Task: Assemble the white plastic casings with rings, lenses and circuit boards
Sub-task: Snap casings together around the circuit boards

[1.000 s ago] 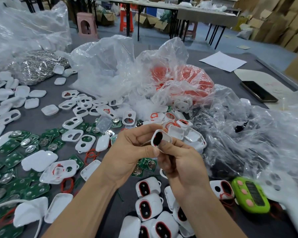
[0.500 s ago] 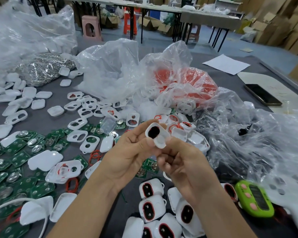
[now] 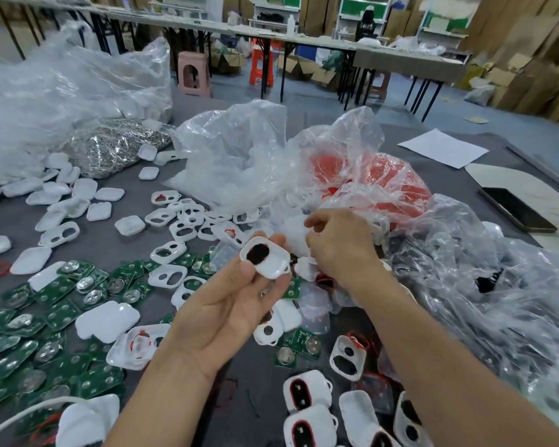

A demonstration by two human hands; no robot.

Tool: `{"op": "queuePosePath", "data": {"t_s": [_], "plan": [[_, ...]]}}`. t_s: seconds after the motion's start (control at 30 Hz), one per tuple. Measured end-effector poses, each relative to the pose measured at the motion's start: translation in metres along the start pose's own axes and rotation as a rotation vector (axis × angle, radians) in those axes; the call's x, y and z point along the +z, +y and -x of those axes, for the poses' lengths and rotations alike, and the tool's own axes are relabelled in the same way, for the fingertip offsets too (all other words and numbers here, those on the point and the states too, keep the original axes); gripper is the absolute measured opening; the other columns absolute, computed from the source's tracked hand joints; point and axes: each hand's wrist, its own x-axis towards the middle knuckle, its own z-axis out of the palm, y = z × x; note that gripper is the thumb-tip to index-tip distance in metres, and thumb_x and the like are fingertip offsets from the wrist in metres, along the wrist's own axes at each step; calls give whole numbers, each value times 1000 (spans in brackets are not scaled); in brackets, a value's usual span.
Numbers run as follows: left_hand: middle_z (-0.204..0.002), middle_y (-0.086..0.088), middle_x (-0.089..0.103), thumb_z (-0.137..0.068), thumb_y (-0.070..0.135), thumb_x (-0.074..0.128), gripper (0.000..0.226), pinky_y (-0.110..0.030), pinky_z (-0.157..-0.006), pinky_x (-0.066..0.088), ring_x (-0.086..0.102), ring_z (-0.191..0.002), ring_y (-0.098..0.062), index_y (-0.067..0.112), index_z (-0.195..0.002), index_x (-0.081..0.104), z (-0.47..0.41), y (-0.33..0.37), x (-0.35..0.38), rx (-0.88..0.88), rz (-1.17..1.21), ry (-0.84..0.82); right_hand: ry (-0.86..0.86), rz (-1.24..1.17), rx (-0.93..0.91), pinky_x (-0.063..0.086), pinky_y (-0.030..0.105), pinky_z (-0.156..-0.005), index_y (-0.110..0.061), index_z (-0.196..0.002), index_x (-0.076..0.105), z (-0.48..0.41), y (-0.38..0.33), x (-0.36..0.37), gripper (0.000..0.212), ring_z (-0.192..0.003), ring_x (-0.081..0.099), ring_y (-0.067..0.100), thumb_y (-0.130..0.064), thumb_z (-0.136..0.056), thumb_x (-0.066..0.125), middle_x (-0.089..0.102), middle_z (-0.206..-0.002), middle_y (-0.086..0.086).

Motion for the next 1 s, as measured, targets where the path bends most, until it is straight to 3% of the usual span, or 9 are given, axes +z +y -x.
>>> {"op": "queuePosePath", "data": {"t_s": [0.07,0.2,0.37,0.5,0.63,0.73,0.83,0.9,1.0], "plan": [[-121,25,71,-95,3,64,23,-20,-111,41,62,-120,4,19,-108,73,-6,4,-12,-16,38,95,-28,125,-1,49,32,-89,-22,-113,74,-18,-5,10,28,-104,65,24,-18,-86,70,74,-112,3],[-143,-5,62,-94,11,71,34,-38,-107,49,54,-138,-23,11,-128,71,-2,10,-10,21,118,-54,-1,212,-35,41,30,-71,-26,-95,69,-24,-9,16,12,-85,60,20,-19,-86,73,71,-96,-2],[-137,-7,66,-76,14,89,47,-35,-97,55,62,-129,-22,13,-121,76,-7,8,-2,43,50,-43,108,100,-41,55,33,-74,-29,-79,72,-9,-4,-2,12,-82,68,16,-25,-80,83,75,-88,-9],[-134,-12,68,-64,10,96,59,-37,-91,58,64,-125,-26,10,-119,74,-3,8,8,34,42,1,31,-21,0,47,25,-67,-26,-66,70,-5,0,-17,22,-73,65,7,-21,-72,91,69,-76,-14],[-133,-12,68,-58,12,98,63,-37,-91,58,66,-123,-25,10,-117,75,1,9,16,34,-1,7,-6,-192,98,56,26,-64,-20,-65,74,-2,9,-27,20,-63,69,6,-19,-69,93,71,-62,-10],[-133,-11,68,-56,15,100,65,-37,-93,58,67,-120,-24,11,-116,76,4,9,19,28,-26,24,-5,-276,137,54,28,-57,-16,-67,74,3,19,-30,18,-55,71,12,-11,-72,90,72,-58,-4],[-134,-10,68,-65,13,95,54,-36,-95,57,66,-121,-23,14,-116,77,7,8,19,16,-44,0,26,-404,156,59,33,-56,-17,-89,76,9,26,-31,28,-57,70,16,4,-73,83,72,-64,0],[-136,-11,67,-67,12,93,52,-36,-95,57,66,-122,-23,14,-117,77,7,7,19,2,-40,-12,108,-482,167,58,25,-54,-19,-104,77,12,31,-34,38,-57,68,12,6,-75,79,74,-72,-1],[-138,-11,65,-70,10,89,48,-35,-93,57,66,-122,-24,15,-116,77,5,6,19,-13,-47,-3,239,-396,61,52,11,-56,-25,-87,80,16,34,-44,26,-62,69,0,-1,-76,82,74,-72,-11]]}}
